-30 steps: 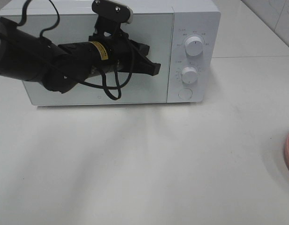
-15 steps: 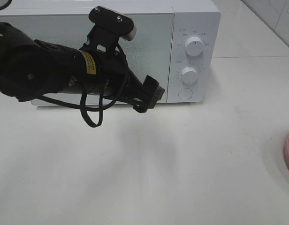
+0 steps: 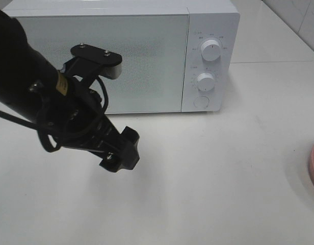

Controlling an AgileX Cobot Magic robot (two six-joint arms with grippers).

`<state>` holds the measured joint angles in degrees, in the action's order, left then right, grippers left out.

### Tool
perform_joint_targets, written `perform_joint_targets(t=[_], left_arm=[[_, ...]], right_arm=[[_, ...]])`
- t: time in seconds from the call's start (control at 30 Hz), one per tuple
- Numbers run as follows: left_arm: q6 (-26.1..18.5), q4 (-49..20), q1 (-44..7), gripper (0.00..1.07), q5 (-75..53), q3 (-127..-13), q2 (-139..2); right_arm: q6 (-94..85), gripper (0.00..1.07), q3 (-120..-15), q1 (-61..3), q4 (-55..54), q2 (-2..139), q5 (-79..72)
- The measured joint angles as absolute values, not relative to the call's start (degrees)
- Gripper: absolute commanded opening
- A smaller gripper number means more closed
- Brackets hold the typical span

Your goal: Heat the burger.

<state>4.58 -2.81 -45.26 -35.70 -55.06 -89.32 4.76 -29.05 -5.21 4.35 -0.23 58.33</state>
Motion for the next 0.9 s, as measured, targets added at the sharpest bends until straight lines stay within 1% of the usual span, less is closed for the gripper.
perform_joint_targets(t=[0.07,0.1,0.13,0.17,0.2,0.23,0.27,0.3,0.33,0.37,0.4,0.43,0.47,0.5,0.53,0.57,0.6,0.63,0.67,0.7,0.73,0.77,0.8,0.9], left_arm=[[4.7,-3.0,-44.1,0.99,-41.4,-55.1,-87.4],[4.7,-3.0,-44.1,0.99,-41.4,-55.1,-87.4],[5.2,-3.0,-41.8,0.99,-44.1,-55.1,-85.6],[5.2,-3.0,-41.8,0.99,-44.1,-55.1,-85.6],[5.3,-3.0,-40.7,0.99,-45.4,-55.1,-84.9],[5.3,-3.0,-37.2,0.99,-47.7,-55.1,-83.3],[5.3,-3.0,-37.2,0.99,-47.7,-55.1,-83.3],[5.3,-3.0,-35.2,0.99,-48.9,-55.1,-82.4],[5.3,-2.8,-31.3,0.99,-51.2,-55.1,-80.8],[5.3,-2.8,-31.3,0.99,-51.2,-55.1,-80.8],[4.9,-2.8,-27.3,0.99,-53.2,-55.1,-79.4],[4.3,-2.8,-25.0,0.99,-54.2,-55.1,-78.6],[4.3,-2.8,-25.0,0.99,-54.2,-55.1,-78.6],[3.2,-2.6,-21.1,0.99,-56.0,-55.1,-77.1],[2.3,-2.5,-19.0,0.99,-57.0,-55.1,-76.1],[2.3,-2.5,-19.0,0.99,-57.0,-55.1,-76.1],[1.0,-2.4,-15.1,0.99,-58.7,-55.1,-74.5],[0.6,-2.3,-13.3,0.99,-59.6,-55.1,-73.6],[0.6,-2.3,-13.3,0.99,-59.6,-55.1,-73.6],[-0.7,-2.2,-10.6,0.99,-61.2,-55.1,-71.8],[-1.2,-2.1,-9.6,0.99,-61.8,-55.1,-70.9],[-1.2,-2.1,-9.6,0.99,-61.8,-55.1,-70.9],[-2.2,-2.1,-7.3,0.99,-62.5,-54.7,-68.5],[-3.5,-1.8,-5.2,0.99,-63.1,-52.1,-64.6]], right_arm=[[4.8,0.76,-29.0,-5.2,4.4,-0.2,58.3],[4.8,0.76,-29.0,-5.2,4.4,-0.2,58.3],[4.8,0.76,-29.0,-5.2,4.4,-0.2,58.3],[4.8,0.76,-29.0,-5.2,4.4,-0.2,58.3],[4.8,0.76,-29.0,-5.2,4.4,-0.2,58.3],[4.8,0.76,-29.0,-5.2,4.4,-0.2,58.3],[4.8,0.76,-29.0,-5.2,4.4,-0.2,58.3],[4.8,0.76,-29.0,-5.2,4.4,-0.2,58.3],[4.8,0.76,-29.0,-5.2,4.4,-0.2,58.3],[4.8,0.76,-29.0,-5.2,4.4,-0.2,58.3],[4.8,0.76,-29.0,-5.2,4.4,-0.2,58.3],[4.8,0.76,-29.0,-5.2,4.4,-0.2,58.3],[4.8,0.76,-29.0,-5.2,4.4,-0.2,58.3],[4.8,0.76,-29.0,-5.2,4.4,-0.2,58.3],[4.8,0.76,-29.0,-5.2,4.4,-0.2,58.3],[4.8,0.76,-29.0,-5.2,4.4,-0.2,58.3],[4.8,0.76,-29.0,-5.2,4.4,-0.2,58.3],[4.8,0.76,-29.0,-5.2,4.4,-0.2,58.3],[4.8,0.76,-29.0,-5.2,4.4,-0.2,58.3],[4.8,0.76,-29.0,-5.2,4.4,-0.2,58.3],[4.8,0.76,-29.0,-5.2,4.4,-0.2,58.3],[4.8,0.76,-29.0,-5.2,4.4,-0.2,58.3],[4.8,0.76,-29.0,-5.2,4.4,-0.2,58.3],[4.8,0.76,-29.0,-5.2,4.4,-0.2,58.3]])
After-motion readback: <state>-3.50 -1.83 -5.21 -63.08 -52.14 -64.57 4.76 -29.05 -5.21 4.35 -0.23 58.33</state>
